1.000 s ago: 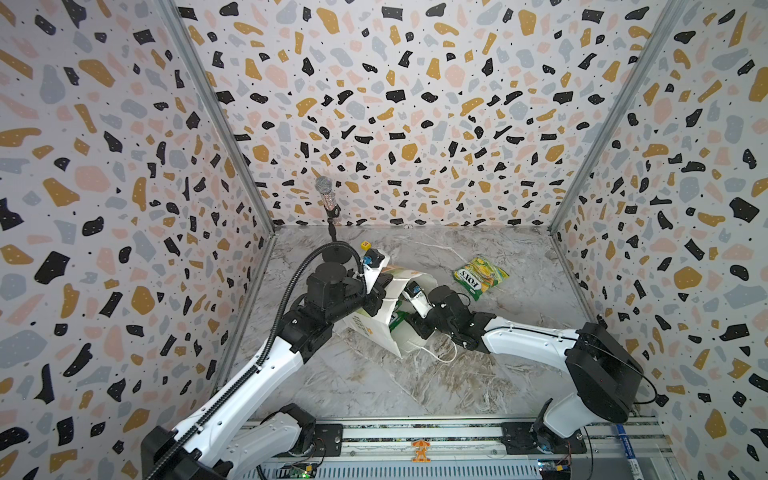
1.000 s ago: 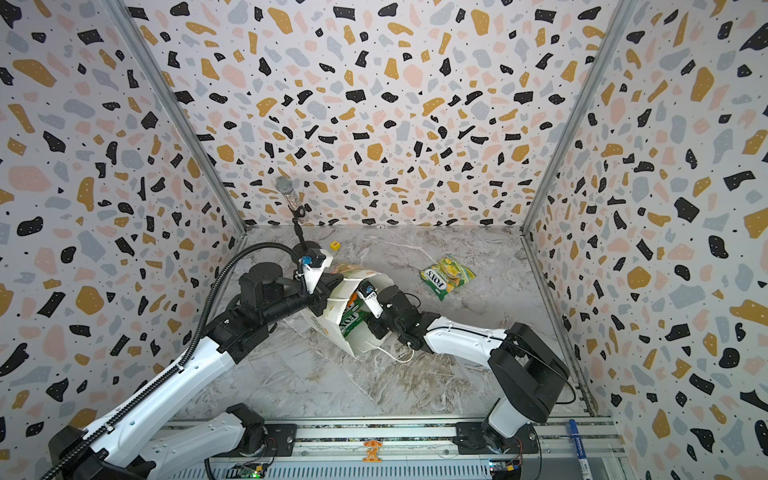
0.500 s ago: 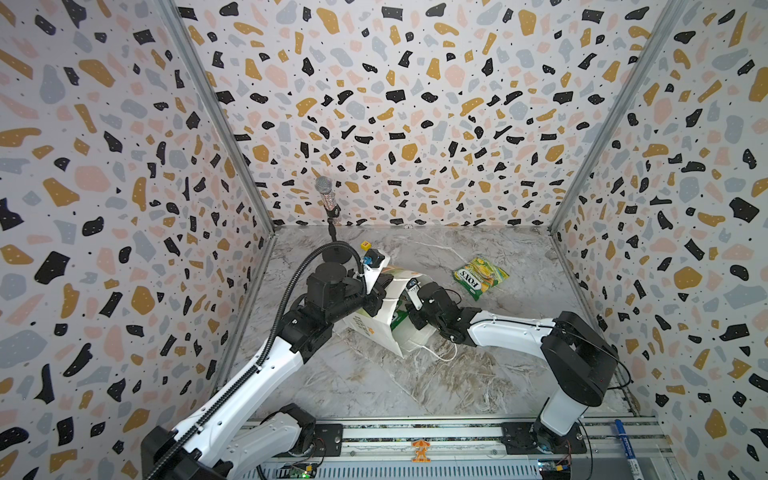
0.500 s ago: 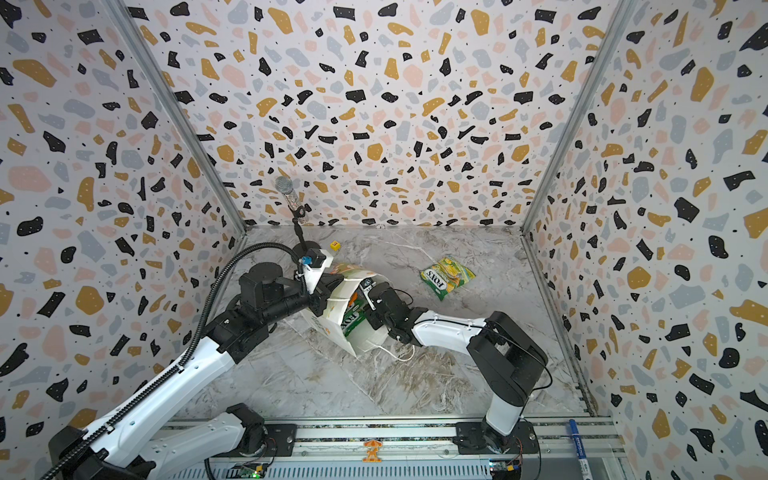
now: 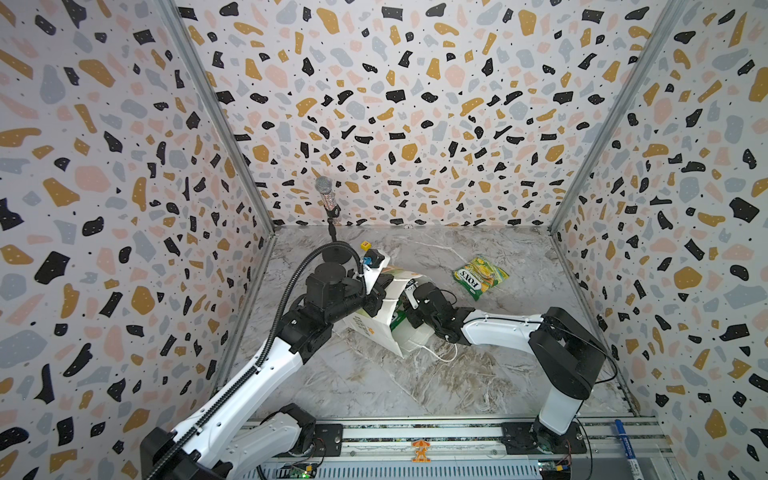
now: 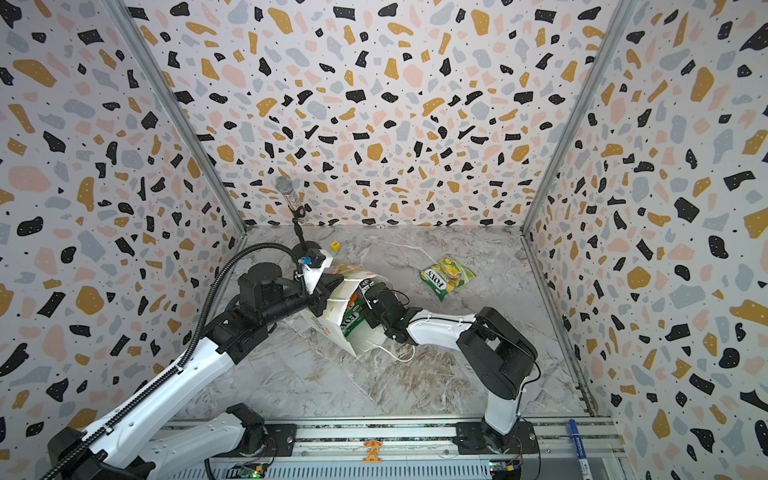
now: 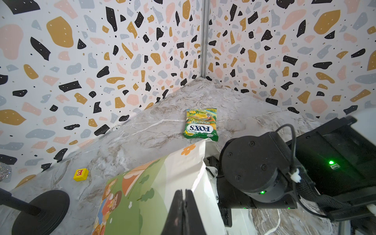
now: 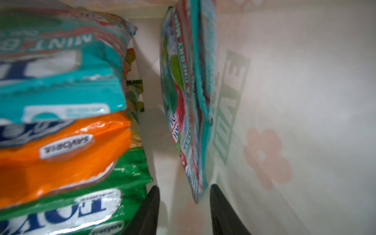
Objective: Take the snacks out of the paper bag
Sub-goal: 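Grasp the teal FOX'S packet inside the bag with the right gripper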
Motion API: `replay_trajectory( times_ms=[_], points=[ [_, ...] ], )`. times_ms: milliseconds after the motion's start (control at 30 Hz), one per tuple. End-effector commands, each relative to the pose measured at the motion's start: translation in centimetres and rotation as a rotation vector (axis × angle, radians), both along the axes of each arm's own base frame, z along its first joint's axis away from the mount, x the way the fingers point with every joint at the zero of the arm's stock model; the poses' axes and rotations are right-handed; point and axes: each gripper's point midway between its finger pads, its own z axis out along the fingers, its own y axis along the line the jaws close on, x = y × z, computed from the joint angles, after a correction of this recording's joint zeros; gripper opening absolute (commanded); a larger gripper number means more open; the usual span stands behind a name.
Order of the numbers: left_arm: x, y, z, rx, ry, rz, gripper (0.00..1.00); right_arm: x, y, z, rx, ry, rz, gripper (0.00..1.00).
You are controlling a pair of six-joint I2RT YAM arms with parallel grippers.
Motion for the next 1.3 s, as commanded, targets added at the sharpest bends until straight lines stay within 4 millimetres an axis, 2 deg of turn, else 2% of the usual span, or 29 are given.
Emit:
replay_trajectory(
  times_ms=[0, 300, 667, 867, 1000, 1267],
  points=[
    [-0.4, -0.1, 1.3, -0.026, -0.034, -0.013, 0.00, 1.6, 0.6, 2.0, 0.042, -0.049, -0.035, 0.44],
    [-0.4, -0.1, 1.3, -0.026, -0.037, -0.015, 0.00, 3.6, 0.6, 1.8, 0.054, -0.048, -0.054, 0.41],
    [-0.3, 0.1, 1.3, -0.022, -0.040, -0.002, 0.00, 3.2, 1.1, 1.8, 0.079, -0.032, 0.039, 0.00],
    [-0.1, 0.4, 1.3, -0.017, -0.043, 0.017, 0.00, 1.4, 0.8, 2.4, 0.112, -0.011, 0.089, 0.00],
    [0.0, 0.5, 1.3, -0.015, -0.043, 0.030, 0.00, -0.1, -0.3, 2.7, 0.133, 0.009, 0.097, 0.00],
    [0.4, 1.0, 1.4, -0.012, -0.048, 0.065, 0.00, -2.7, -2.3, 4.7, 0.177, 0.010, 0.106, 0.00]
  ],
)
